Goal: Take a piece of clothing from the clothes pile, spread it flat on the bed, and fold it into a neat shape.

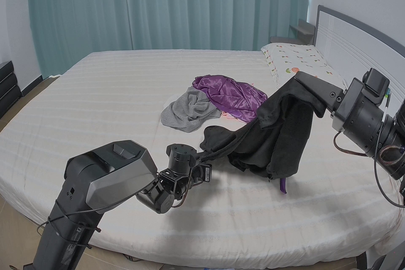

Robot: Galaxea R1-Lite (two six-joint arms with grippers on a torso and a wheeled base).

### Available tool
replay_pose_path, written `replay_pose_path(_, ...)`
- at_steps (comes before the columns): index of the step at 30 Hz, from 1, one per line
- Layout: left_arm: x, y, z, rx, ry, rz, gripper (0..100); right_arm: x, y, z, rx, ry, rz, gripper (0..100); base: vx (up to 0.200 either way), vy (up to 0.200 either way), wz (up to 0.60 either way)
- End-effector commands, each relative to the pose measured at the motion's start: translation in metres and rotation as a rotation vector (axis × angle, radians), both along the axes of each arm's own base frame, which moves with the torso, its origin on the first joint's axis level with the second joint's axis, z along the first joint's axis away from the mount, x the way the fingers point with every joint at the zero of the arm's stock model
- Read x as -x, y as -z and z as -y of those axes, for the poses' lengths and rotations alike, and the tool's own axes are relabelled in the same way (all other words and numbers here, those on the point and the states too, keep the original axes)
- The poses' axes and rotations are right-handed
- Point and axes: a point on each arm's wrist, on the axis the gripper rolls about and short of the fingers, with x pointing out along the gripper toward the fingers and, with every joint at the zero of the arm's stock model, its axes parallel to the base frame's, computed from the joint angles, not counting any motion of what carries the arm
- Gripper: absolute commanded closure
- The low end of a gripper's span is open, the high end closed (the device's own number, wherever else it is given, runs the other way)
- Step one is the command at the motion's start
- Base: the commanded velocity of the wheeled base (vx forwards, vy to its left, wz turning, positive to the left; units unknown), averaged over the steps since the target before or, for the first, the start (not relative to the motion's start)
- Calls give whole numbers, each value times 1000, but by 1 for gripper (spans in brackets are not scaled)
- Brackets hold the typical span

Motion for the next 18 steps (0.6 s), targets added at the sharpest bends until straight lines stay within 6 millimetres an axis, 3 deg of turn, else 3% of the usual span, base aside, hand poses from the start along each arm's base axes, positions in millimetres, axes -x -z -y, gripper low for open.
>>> replay_pose_path(1,24,-28,-21,20,-26,-23,100,-19,14,7,35,69,-46,100,0,0,0)
replay_pose_path(6,51,-59,-43,22,-47,-38,100,-43,29,12,66,126,-97,100,0,0,0)
replay_pose_path(7,68,-82,-52,53,-55,-33,100,-55,38,13,82,134,-129,100,0,0,0)
replay_pose_path(12,100,-139,-70,162,-76,28,100,-89,56,7,97,169,-162,100,0,0,0)
replay_pose_path(13,101,-142,-71,169,-77,33,100,-91,57,7,95,172,-159,100,0,0,0)
replay_pose_path(14,108,-161,-75,214,-90,70,100,-104,56,8,70,203,-124,100,0,0,0)
replay_pose_path(15,110,-167,-77,228,-96,79,100,-107,54,8,62,209,-107,100,0,0,0)
replay_pose_path(16,115,-186,-81,276,-114,112,100,-118,44,11,29,246,-43,100,0,0,0)
replay_pose_path(18,121,-205,-87,310,-127,139,100,-128,26,15,-11,280,26,100,0,0,0)
